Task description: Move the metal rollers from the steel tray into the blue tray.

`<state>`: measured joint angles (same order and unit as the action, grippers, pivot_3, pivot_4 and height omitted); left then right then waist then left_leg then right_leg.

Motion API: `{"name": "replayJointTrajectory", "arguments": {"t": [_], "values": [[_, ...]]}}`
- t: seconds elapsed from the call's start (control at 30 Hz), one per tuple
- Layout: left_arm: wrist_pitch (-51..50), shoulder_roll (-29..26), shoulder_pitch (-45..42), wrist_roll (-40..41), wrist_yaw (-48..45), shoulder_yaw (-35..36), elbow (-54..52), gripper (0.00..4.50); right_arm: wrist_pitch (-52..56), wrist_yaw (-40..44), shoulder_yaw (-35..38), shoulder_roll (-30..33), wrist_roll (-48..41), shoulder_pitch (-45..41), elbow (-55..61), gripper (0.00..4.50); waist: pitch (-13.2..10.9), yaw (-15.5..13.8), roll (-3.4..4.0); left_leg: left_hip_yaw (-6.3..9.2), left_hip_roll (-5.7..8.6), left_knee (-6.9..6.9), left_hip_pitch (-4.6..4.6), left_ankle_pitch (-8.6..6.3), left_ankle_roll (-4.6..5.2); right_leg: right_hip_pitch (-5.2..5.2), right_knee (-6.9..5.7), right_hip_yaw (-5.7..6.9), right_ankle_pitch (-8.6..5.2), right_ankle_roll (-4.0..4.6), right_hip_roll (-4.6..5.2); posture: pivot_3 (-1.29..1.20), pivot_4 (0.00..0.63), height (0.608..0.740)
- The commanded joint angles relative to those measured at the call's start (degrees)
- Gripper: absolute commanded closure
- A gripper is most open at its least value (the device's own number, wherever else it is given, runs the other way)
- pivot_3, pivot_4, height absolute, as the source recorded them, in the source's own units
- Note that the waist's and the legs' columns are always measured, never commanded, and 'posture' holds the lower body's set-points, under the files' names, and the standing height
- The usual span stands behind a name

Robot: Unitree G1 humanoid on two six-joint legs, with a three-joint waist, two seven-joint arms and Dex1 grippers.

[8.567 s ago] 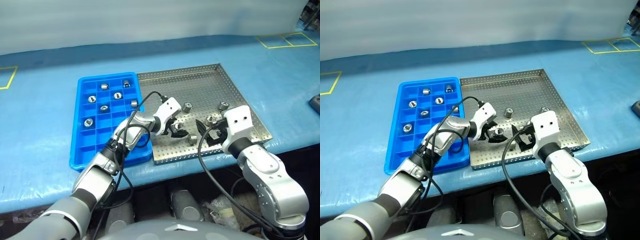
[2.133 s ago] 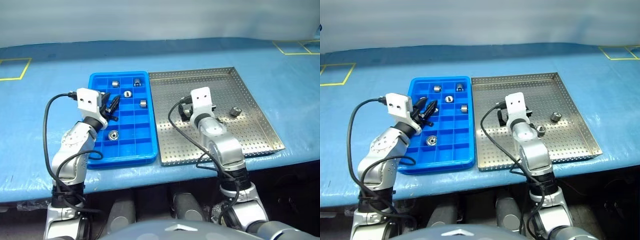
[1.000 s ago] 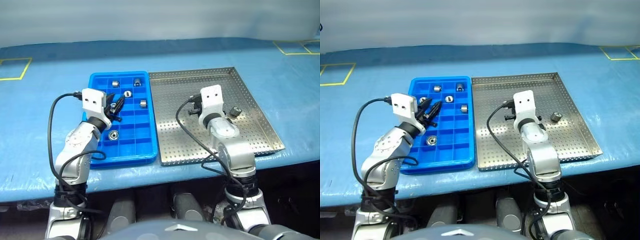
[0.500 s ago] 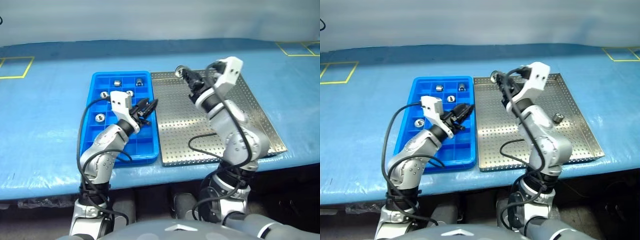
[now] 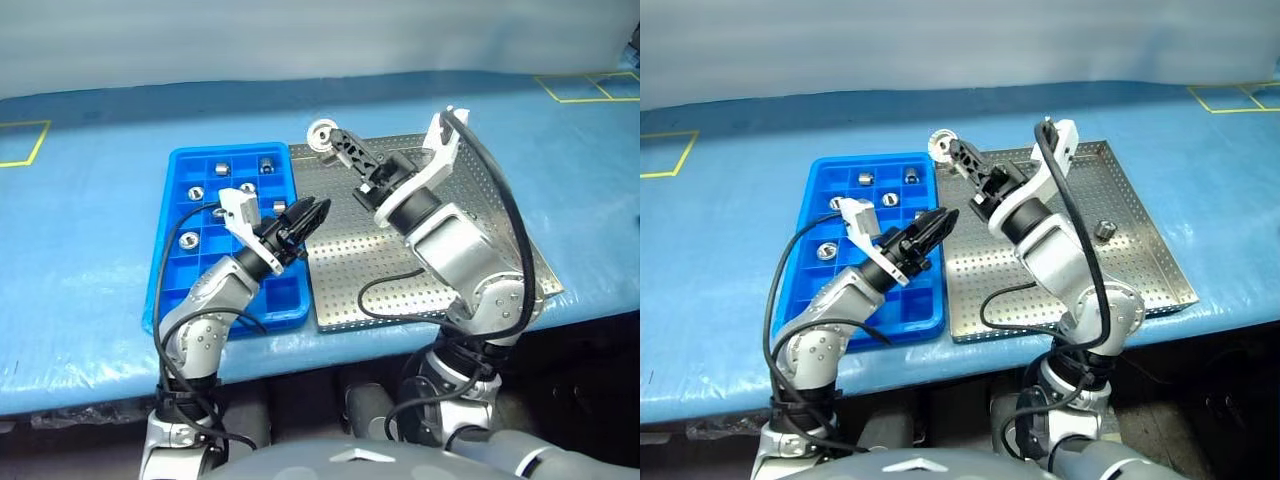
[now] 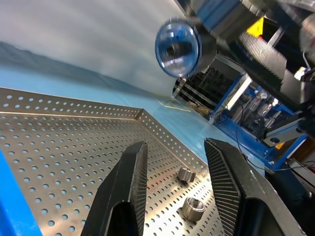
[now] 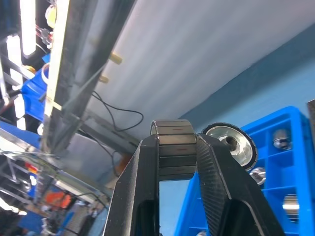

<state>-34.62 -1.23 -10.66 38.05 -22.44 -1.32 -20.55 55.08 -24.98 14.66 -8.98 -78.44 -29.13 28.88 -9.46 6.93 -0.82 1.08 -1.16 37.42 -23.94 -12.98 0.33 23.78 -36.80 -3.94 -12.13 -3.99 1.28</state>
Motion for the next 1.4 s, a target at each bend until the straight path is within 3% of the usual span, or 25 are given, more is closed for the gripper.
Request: {"name": "replayJointTrajectory", "arguments": {"t": [0.03, 0.47, 0.7, 0.8, 1.0, 1.4], "values": [[5.4, 1.7, -0.7, -4.6, 1.3, -3.9, -1.8, 2.54, -6.3, -3.6, -3.0, -4.5, -6.7, 0.5, 0.4, 3.80, 0.0, 0.0, 0.00, -0.01, 0.01, 0.00, 0.00, 0.00, 0.00, -0.01, 0.02, -0.01, 0.00, -0.01, 0.01, -0.10, 0.150, 0.740], [19.7, -0.8, -1.5, -29.1, 10.4, -12.6, -1.4, 2.54, -14.3, -5.7, -9.5, 3.2, -10.1, 1.5, -0.3, 3.80, 0.0, -0.1, 0.00, -0.02, -0.02, -0.01, 0.00, 0.00, 0.00, 0.03, 0.01, -0.04, -0.01, 0.00, -0.03, -0.11, 0.150, 0.740], [19.3, -1.5, 2.1, -32.5, 12.7, -12.4, -5.4, 2.54, -16.8, -4.9, -8.8, 7.0, -8.1, 1.6, -2.7, 3.80, 0.0, -0.1, 0.00, -0.03, -0.04, -0.04, -0.01, 0.00, 0.00, 0.05, 0.00, -0.06, -0.01, 0.00, -0.03, -0.10, 0.150, 0.740], [18.9, -1.6, 2.2, -32.5, 12.4, -12.3, -5.8, 1.93, -17.5, -4.0, -9.0, 7.7, -7.5, 1.2, -4.2, 3.80, 0.0, -0.3, 0.01, -0.05, -0.04, -0.03, -0.01, 0.00, 0.00, 0.06, -0.01, -0.06, -0.01, -0.01, -0.03, -0.09, 0.150, 0.740], [18.9, -0.8, 0.7, -33.5, 13.3, -12.0, -4.9, 0.04, -18.1, -2.8, -9.9, 7.8, -6.8, 0.6, -5.4, 3.80, 0.0, -0.5, 0.01, -0.06, -0.04, -0.04, -0.01, 0.00, 0.00, 0.06, 0.00, -0.07, -0.01, -0.02, -0.03, -0.08, 0.150, 0.740], [20.0, 1.5, -3.1, -33.7, 13.5, -12.3, 0.9, 0.00, -18.6, -2.8, -11.4, 6.5, -7.8, -0.3, -4.3, 3.80, 0.0, -1.2, 0.01, -0.07, -0.03, -0.05, -0.02, 0.00, 0.00, 0.06, 0.00, -0.06, 0.00, -0.04, -0.04, -0.10, 0.150, 0.740]]}}
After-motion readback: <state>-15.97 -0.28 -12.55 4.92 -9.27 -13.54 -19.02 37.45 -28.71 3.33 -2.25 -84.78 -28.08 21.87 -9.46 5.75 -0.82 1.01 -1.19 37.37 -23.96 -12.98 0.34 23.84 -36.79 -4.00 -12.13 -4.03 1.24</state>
